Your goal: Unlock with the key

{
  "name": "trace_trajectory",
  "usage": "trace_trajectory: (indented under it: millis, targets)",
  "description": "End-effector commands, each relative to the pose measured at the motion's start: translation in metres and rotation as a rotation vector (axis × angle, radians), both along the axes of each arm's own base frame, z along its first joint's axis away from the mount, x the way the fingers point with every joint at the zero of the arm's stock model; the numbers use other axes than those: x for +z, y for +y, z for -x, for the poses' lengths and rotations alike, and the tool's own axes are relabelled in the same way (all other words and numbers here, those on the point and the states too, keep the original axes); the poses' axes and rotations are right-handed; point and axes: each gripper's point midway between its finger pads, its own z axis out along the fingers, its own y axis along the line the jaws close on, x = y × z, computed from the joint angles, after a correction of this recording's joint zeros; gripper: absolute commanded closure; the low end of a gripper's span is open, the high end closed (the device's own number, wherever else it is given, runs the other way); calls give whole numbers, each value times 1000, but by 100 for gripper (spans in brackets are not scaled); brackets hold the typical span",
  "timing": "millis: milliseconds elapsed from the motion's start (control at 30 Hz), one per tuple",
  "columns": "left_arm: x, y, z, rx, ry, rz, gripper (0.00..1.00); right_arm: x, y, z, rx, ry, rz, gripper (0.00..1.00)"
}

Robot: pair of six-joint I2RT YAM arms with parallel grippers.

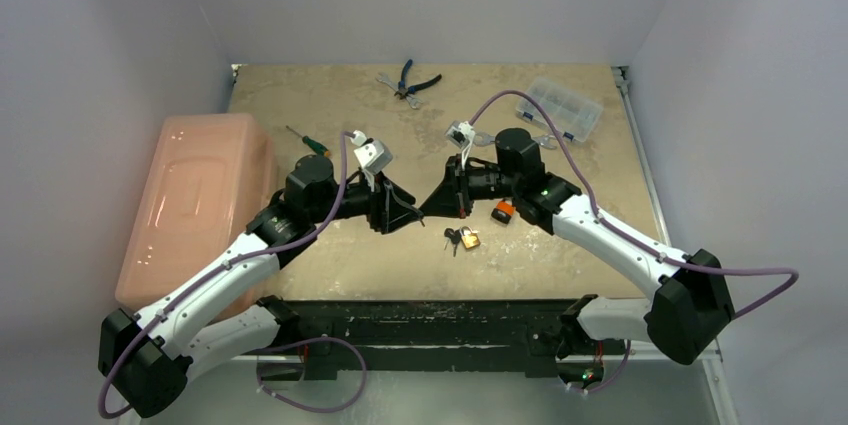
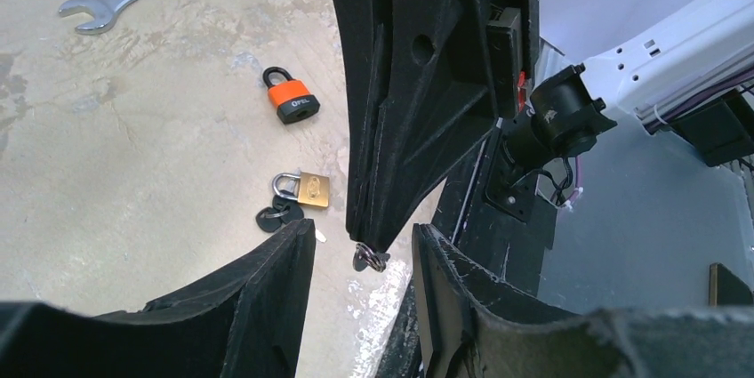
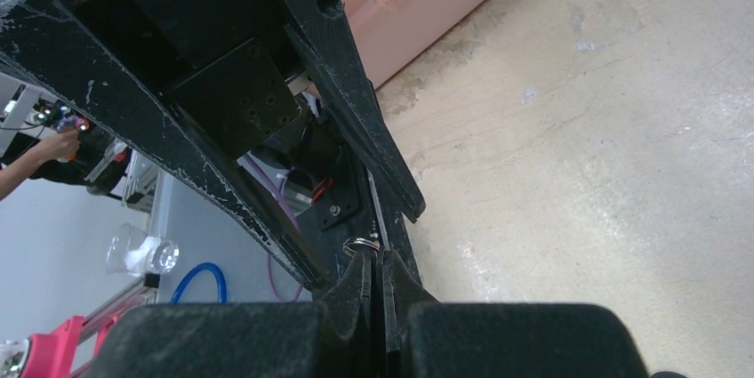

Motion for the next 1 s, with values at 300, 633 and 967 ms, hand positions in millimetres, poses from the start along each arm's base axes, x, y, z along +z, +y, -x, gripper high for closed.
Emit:
trace_trajectory:
  millis: [300,633,967]
  targets:
    - [5,4,7,-17,-29,-15,51,16,-1,7,10,-38,-46,100]
    - [-1,13,-6,66,-32,-67,45,-19,-10,-25,-197,-1,109,100]
    - [-11,54,-44,360,-85,-219,42,-113,-25,-47,-509,86,505,28]
